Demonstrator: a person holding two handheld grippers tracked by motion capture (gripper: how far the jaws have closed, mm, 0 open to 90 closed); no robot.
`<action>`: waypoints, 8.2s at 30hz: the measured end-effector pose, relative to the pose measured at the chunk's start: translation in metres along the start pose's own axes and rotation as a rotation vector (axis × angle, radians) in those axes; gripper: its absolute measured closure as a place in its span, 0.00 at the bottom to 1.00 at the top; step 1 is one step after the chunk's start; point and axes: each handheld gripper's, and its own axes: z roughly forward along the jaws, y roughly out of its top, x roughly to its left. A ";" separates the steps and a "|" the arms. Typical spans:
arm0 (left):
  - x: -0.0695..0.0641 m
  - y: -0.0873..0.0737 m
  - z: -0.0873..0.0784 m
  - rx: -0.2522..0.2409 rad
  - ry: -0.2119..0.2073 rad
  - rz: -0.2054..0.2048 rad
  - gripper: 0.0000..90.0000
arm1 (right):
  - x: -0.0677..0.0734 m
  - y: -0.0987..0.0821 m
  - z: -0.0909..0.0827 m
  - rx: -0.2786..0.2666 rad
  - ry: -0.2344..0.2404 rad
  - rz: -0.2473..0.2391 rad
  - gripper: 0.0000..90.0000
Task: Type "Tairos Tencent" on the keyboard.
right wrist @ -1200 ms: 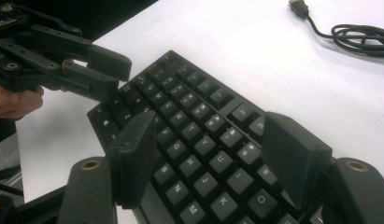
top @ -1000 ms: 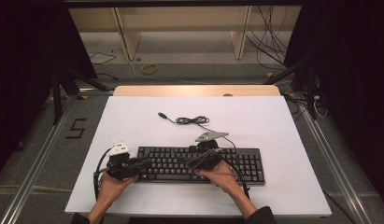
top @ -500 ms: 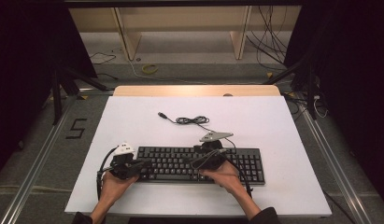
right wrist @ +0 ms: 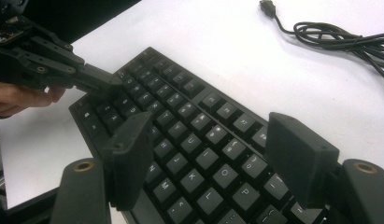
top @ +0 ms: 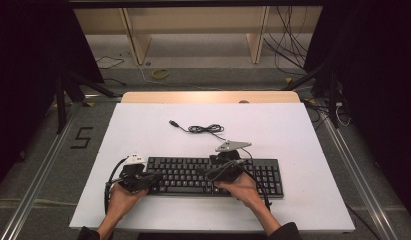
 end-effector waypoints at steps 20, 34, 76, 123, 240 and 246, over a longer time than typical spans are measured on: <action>0.001 0.001 -0.004 -0.023 -0.021 -0.026 0.89 | 0.000 0.000 0.000 -0.002 -0.002 0.000 0.38; -0.006 0.003 -0.010 -0.129 -0.055 -0.026 0.55 | 0.000 0.000 0.003 -0.005 -0.002 -0.015 0.45; -0.020 0.001 -0.017 -0.199 -0.101 -0.025 0.33 | 0.005 -0.011 0.034 0.117 -0.032 -0.051 1.00; -0.011 0.007 -0.009 -0.204 -0.115 -0.071 0.54 | 0.007 -0.013 -0.001 0.000 0.031 -0.015 0.57; -0.017 0.021 -0.011 -0.136 -0.162 -0.026 0.33 | -0.001 -0.017 0.006 0.034 -0.062 -0.017 0.97; -0.017 0.019 -0.014 -0.154 -0.160 -0.019 0.32 | 0.000 -0.015 0.013 0.054 -0.065 -0.021 1.00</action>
